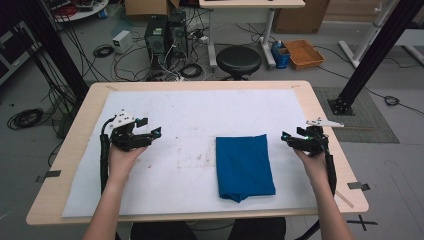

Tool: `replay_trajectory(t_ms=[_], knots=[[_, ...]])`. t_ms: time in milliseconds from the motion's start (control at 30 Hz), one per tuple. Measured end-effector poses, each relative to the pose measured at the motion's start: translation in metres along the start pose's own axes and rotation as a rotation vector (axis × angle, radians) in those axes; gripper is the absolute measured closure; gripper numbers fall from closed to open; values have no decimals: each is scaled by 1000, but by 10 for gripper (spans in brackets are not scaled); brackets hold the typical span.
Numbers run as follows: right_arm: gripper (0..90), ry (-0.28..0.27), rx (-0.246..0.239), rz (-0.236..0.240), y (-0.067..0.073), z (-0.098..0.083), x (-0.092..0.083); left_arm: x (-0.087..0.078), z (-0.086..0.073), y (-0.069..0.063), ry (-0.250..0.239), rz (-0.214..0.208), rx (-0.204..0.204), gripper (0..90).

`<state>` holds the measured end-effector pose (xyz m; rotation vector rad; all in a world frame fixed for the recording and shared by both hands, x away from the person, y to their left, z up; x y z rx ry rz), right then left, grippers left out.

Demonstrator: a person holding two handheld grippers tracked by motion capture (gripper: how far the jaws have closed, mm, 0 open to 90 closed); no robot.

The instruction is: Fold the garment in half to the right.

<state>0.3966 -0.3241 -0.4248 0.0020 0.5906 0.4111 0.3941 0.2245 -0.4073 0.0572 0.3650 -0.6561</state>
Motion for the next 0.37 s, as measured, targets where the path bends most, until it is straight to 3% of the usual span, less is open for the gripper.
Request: replay_trajectory(t_ms=[367], knots=[[314,-1,2,2,0,0,0,0,0,0,-10,-3,-6,304]])
Point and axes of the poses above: each handheld gripper's, and its own axes: x roughly forward along the jaws, z roughly out of its top, y roughly to its left, the point moved 2 cm from there along x, roughly forward along the jaws, and after that the axes turned 1 degree about -y, right-handed, at the moved point
